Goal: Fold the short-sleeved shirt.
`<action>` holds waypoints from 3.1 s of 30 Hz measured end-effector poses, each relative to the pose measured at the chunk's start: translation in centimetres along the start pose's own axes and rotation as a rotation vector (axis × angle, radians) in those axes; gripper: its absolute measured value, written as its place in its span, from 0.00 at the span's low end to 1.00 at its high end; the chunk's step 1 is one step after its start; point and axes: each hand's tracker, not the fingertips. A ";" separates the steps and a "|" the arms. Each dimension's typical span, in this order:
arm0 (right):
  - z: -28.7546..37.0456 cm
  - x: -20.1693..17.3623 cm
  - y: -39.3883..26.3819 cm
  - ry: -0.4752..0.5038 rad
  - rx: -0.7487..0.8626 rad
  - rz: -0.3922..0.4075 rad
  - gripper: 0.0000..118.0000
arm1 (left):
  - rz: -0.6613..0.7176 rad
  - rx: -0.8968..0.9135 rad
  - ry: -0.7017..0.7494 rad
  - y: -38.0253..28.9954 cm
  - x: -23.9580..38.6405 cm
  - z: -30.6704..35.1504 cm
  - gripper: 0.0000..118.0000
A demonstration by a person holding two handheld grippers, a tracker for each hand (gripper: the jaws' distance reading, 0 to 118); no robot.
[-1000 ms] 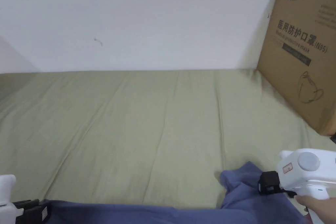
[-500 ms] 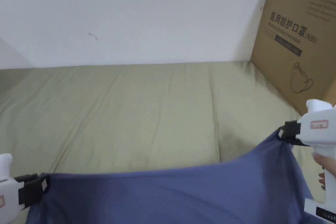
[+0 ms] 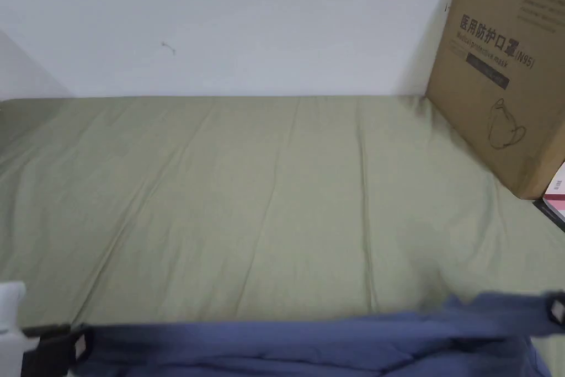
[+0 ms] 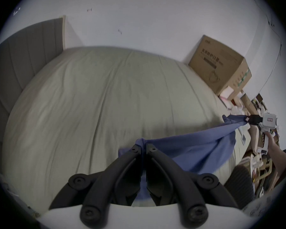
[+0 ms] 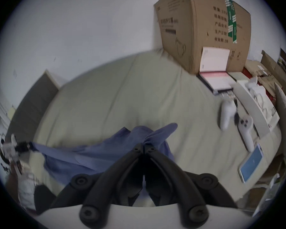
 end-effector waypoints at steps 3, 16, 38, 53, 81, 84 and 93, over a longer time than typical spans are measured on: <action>-0.8 1.2 -4.2 -0.003 -0.152 -0.003 0.00 | -0.009 -0.113 0.009 -3.8 -0.3 -0.2 0.04; -1.3 -1.1 -5.3 0.006 -0.108 -0.110 0.71 | 0.065 -0.022 0.084 -4.7 0.7 1.1 0.96; 10.1 -16.2 -1.8 0.129 0.892 0.078 0.00 | -0.169 0.849 0.069 1.3 16.8 10.4 0.00; 7.7 -13.0 -2.4 0.215 0.642 -0.044 0.00 | 0.531 -0.073 -0.399 -1.5 -7.8 -1.9 0.66; 4.5 -16.5 -0.7 0.230 0.494 -0.006 0.00 | 0.419 -0.138 -0.384 -4.2 -6.8 -9.5 0.08; 4.7 -16.3 -1.1 0.250 0.488 -0.021 0.00 | 0.331 -0.112 -0.264 -3.0 -5.4 -5.7 0.08; 5.6 -15.1 -2.9 0.283 0.465 -0.059 0.00 | 0.015 0.006 0.302 -2.0 1.0 1.6 0.08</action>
